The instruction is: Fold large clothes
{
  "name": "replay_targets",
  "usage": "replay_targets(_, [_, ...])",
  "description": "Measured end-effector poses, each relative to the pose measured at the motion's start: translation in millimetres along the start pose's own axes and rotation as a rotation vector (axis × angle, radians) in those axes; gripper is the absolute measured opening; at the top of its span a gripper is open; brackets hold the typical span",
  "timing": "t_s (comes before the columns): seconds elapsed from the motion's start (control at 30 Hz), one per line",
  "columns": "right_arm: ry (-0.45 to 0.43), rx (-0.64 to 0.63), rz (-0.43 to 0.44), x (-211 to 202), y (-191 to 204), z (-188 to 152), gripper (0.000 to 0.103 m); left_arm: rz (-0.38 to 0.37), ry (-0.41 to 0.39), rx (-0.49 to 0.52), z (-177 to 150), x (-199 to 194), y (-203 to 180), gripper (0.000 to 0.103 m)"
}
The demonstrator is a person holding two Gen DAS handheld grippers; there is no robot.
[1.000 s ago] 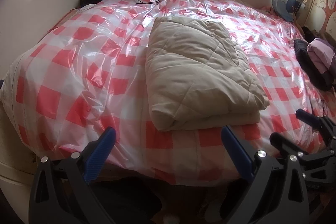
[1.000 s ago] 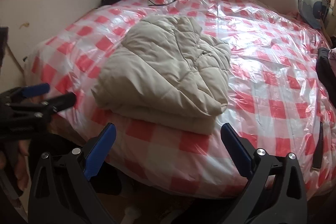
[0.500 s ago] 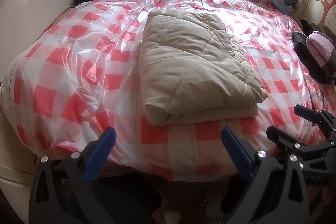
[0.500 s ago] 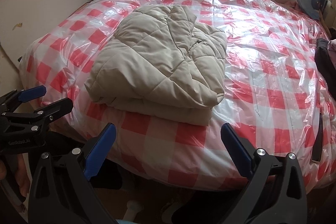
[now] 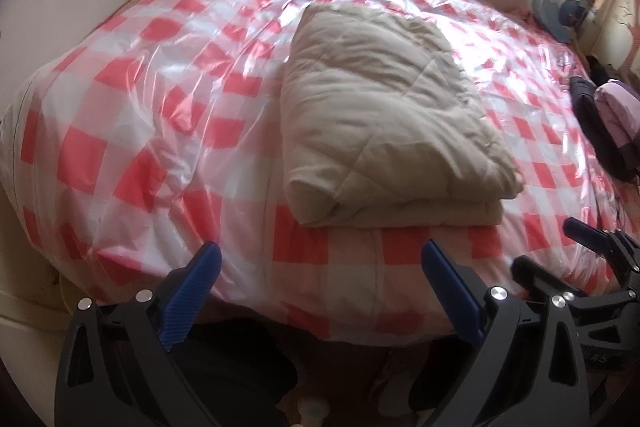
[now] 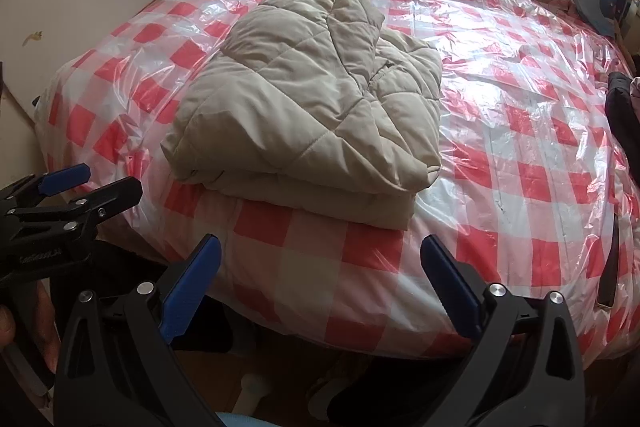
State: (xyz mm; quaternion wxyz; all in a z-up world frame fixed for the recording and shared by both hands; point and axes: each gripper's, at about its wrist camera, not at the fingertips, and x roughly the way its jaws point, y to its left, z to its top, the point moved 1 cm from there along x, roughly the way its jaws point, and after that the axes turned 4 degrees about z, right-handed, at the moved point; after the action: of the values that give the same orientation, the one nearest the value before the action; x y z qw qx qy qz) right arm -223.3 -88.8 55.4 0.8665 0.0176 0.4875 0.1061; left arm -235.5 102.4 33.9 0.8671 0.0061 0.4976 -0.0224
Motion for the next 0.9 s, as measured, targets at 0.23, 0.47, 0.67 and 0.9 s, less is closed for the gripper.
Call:
replay_targets(0.23, [0.02, 0.012, 0.017, 7, -2, -4, 0.096, 0.183, -0.003, 0.065, -2, 5, -4, 0.096])
replay_targets(0.47, [0.029, 0.007, 0.02, 10, 0, -5, 0.096, 0.054, 0.009, 0.023, -2, 2, -1, 0.096])
replay_targets(0.67, [0.039, 0.009, 0.027, 13, 0, -7, 0.096, 0.005, 0.01, -0.017, -3, 1, 2, 0.096])
replay_targets(0.9, [0.043, 0.008, 0.036, 15, -1, -8, 0.096, 0.027, 0.006, 0.0, -3, 0, -2, 0.096])
